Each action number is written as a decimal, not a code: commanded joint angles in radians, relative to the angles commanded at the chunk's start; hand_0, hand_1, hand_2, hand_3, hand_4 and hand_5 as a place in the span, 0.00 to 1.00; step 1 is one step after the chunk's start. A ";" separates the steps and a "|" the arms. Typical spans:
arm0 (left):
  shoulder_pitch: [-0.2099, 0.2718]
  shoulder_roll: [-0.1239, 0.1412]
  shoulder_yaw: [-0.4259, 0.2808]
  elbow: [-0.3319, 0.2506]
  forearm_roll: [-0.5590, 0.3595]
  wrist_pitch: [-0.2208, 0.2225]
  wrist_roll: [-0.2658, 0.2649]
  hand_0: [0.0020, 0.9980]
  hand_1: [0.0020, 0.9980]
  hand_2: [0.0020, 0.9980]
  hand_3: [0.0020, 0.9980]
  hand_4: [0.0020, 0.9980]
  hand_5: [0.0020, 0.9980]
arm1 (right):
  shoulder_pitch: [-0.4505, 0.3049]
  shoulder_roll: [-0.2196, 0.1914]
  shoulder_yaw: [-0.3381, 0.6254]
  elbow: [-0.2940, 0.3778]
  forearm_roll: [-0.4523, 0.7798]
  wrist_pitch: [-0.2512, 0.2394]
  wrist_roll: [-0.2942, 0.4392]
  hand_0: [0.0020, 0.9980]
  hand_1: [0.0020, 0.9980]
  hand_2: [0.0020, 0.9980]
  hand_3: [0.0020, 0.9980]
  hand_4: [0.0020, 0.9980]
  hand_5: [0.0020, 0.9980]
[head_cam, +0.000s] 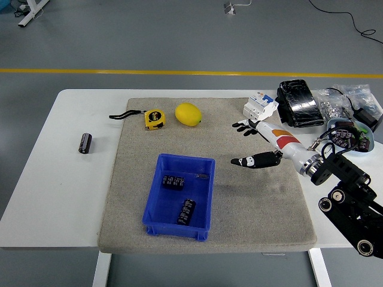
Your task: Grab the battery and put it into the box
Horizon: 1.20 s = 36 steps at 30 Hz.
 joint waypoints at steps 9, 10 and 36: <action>0.003 -0.004 -0.007 0.000 0.016 -0.001 0.006 0.75 0.71 0.73 0.65 0.70 0.67 | -0.125 -0.009 0.101 -0.049 0.318 -0.045 0.035 0.69 0.67 0.73 0.74 1.00 0.40; 0.003 -0.004 -0.011 0.000 0.022 -0.002 0.007 0.75 0.71 0.73 0.65 0.70 0.67 | -0.141 -0.004 0.116 -0.049 0.360 -0.053 0.039 0.69 0.67 0.73 0.74 1.00 0.40; -0.022 -0.002 -0.013 -0.001 0.040 -0.008 0.007 0.75 0.71 0.73 0.65 0.70 0.67 | -0.279 0.059 0.246 -0.085 0.802 -0.052 0.088 0.77 0.76 0.80 0.81 1.00 0.85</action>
